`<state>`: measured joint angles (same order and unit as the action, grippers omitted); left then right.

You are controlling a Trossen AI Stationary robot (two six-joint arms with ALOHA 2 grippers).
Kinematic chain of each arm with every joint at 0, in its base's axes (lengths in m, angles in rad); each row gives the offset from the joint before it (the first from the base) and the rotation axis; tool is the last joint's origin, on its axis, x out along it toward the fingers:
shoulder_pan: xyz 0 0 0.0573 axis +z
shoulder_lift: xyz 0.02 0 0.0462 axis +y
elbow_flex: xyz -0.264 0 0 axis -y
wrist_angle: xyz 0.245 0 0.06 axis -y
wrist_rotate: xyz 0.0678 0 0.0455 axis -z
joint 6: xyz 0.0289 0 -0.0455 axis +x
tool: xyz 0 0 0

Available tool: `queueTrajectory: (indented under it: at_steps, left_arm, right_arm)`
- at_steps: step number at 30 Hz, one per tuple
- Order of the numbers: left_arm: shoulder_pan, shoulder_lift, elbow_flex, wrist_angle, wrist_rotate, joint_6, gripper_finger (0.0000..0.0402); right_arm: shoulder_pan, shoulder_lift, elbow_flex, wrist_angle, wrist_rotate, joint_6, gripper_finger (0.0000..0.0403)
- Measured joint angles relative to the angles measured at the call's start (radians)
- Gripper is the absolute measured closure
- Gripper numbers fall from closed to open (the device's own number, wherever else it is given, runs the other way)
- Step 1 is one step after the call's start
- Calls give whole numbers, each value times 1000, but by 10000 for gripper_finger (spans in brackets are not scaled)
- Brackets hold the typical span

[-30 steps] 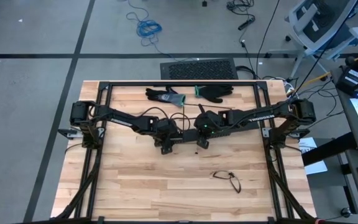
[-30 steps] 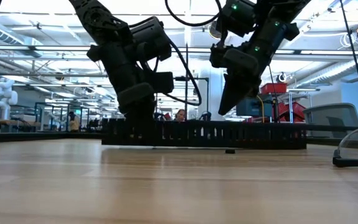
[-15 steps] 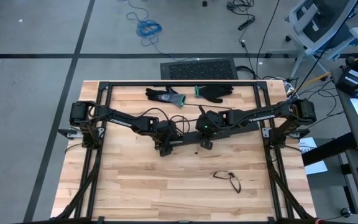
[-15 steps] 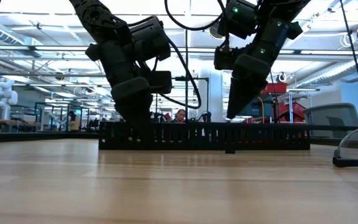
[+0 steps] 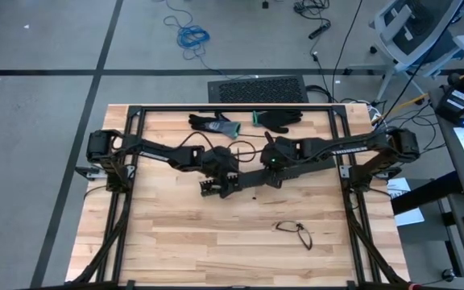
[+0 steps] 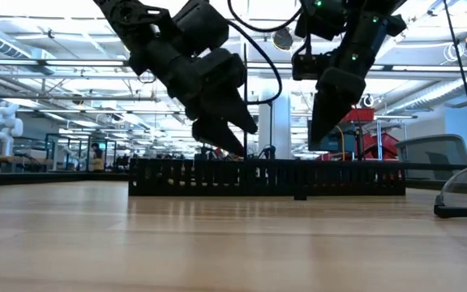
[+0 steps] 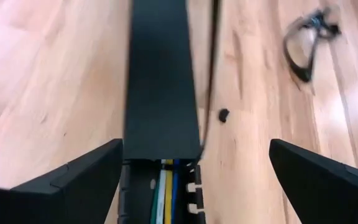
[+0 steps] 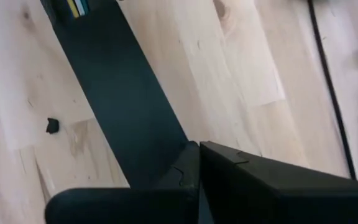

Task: Ziptie cables
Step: Close the black cable duct

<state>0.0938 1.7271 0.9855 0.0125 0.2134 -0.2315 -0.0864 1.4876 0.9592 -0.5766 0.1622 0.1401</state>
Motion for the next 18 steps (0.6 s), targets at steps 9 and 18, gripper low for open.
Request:
queueTrajectory:
  at_steps: [9,18]
  left_arm:
    - [-16,14,-50,-74,-108,-108,8]
    - [-34,15,-52,-42,-200,-130,8]
  right_arm:
    - [-2,-36,0,-2,1,-5,403]
    - [-2,-36,0,-1,25,-9,403]
